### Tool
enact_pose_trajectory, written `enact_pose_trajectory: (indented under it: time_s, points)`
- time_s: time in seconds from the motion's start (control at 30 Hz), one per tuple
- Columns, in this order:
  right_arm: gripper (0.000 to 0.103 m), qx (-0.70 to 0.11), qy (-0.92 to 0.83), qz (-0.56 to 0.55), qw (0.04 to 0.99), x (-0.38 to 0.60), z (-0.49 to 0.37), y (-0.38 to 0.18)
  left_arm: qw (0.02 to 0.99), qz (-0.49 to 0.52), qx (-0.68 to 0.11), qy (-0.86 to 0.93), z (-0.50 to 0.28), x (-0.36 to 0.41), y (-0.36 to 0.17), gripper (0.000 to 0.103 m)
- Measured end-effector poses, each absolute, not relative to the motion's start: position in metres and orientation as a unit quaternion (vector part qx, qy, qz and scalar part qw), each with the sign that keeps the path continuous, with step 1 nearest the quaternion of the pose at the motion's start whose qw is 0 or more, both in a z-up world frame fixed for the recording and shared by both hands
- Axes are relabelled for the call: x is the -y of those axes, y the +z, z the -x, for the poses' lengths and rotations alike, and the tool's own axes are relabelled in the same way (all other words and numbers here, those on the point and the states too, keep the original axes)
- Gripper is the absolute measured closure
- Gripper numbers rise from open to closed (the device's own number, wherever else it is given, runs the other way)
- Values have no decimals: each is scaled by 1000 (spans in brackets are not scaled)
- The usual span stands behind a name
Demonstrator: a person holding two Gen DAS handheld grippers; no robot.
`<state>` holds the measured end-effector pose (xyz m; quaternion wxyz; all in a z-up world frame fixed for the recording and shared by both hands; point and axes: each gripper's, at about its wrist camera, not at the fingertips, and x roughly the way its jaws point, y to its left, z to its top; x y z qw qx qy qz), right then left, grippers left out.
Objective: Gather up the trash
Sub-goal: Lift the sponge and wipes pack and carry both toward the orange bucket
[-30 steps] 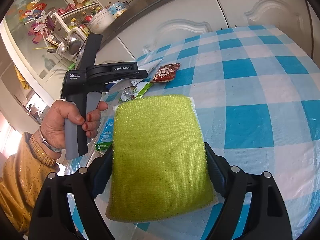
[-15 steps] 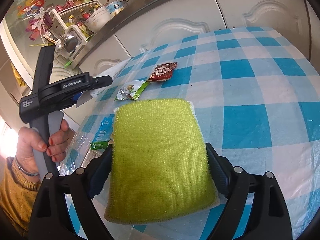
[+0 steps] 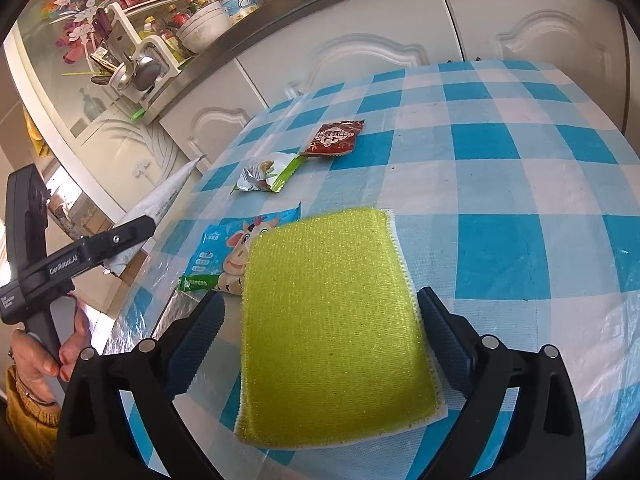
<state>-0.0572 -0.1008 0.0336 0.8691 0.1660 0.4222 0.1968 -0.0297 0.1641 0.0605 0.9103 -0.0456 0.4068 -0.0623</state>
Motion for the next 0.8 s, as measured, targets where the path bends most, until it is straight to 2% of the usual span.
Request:
enact_pose_trajectory:
  time_s: [0.4,0.47,0.53,0.8]
  points:
    - [6,-433,181,-117,875,86,58,35,909,62,-408,-65,67,-193,51,25]
    - [9,-433,180,-111,876,84,58,35,909,63,-406,-67,72,-195,51,25]
    - [20,-434,164,-102,880,84,58,35,910,64,-403,-69,76,-197,52,25]
    - [25,-438,143,-69,885,75,57,35,908,74,-406,-80,90,-204,44,25]
